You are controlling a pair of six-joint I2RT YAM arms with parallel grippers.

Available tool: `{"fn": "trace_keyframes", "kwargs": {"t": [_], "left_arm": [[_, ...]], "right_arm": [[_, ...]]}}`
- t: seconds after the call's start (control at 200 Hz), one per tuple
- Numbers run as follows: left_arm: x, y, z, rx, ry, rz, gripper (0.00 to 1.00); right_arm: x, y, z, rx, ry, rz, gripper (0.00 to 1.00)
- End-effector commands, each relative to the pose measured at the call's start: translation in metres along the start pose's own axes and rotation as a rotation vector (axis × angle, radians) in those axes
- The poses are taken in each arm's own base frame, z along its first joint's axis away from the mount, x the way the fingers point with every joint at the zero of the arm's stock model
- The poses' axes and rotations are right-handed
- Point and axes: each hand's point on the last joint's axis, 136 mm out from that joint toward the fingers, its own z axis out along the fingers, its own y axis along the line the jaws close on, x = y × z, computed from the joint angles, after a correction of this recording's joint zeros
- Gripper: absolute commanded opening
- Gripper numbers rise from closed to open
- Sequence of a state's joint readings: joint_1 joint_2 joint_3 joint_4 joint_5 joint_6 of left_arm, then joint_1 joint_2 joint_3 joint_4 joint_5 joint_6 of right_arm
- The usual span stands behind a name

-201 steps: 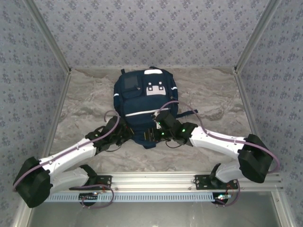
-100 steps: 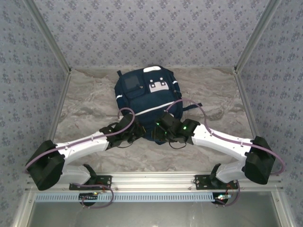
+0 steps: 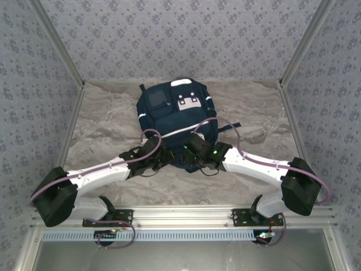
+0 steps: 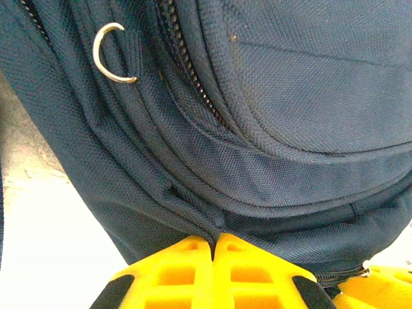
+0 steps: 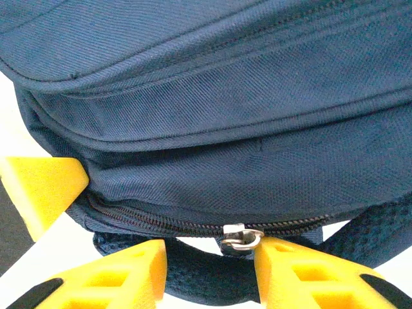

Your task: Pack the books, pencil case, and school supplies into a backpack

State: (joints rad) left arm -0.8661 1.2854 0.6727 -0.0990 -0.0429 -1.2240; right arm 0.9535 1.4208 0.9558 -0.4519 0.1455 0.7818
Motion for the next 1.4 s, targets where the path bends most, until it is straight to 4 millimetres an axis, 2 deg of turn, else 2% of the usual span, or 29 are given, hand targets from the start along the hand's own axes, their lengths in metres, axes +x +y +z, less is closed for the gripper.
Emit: {"fn": "trace_keyframes", "kwargs": {"t": [0.0, 0.18, 0.265, 0.355, 0.425, 0.505, 0.715, 0.964, 1.184, 1.394], "left_arm": [[-0.014, -0.044, -0.005, 0.143, -0.057, 0.006, 0.00], [-0.016, -0.044, -0.006, 0.141, -0.065, 0.010, 0.00], [-0.017, -0.044, -0.006, 0.140, -0.068, 0.011, 0.00], [-0.018, -0.044, -0.006, 0.136, -0.075, 0.010, 0.00], [-0.018, -0.042, -0.007, 0.127, -0.079, 0.014, 0.00], [-0.020, -0.038, -0.007, 0.114, -0.088, 0.020, 0.00], [-0.024, -0.016, -0.010, 0.045, -0.116, 0.033, 0.00], [-0.029, 0.005, -0.012, -0.012, -0.137, 0.033, 0.00], [-0.031, 0.009, -0.014, -0.026, -0.142, 0.041, 0.00], [-0.032, 0.011, -0.015, -0.030, -0.144, 0.045, 0.00]], "right_arm": [[-0.002, -0.008, 0.008, 0.045, -0.020, -0.109, 0.40], [0.011, -0.006, 0.023, 0.041, 0.024, -0.125, 0.41], [0.017, -0.012, 0.030, 0.064, 0.036, -0.115, 0.40], [0.024, -0.018, 0.038, 0.069, 0.047, -0.106, 0.27], [0.022, -0.022, 0.040, 0.069, 0.036, -0.086, 0.11], [0.017, -0.023, 0.040, 0.062, 0.017, -0.086, 0.00], [-0.006, -0.025, 0.018, 0.037, -0.054, -0.098, 0.00], [-0.021, -0.042, -0.009, 0.022, -0.102, -0.100, 0.00], [-0.024, -0.067, -0.013, 0.041, -0.095, -0.062, 0.00], [-0.024, -0.071, -0.007, 0.034, -0.075, -0.070, 0.00]]}}
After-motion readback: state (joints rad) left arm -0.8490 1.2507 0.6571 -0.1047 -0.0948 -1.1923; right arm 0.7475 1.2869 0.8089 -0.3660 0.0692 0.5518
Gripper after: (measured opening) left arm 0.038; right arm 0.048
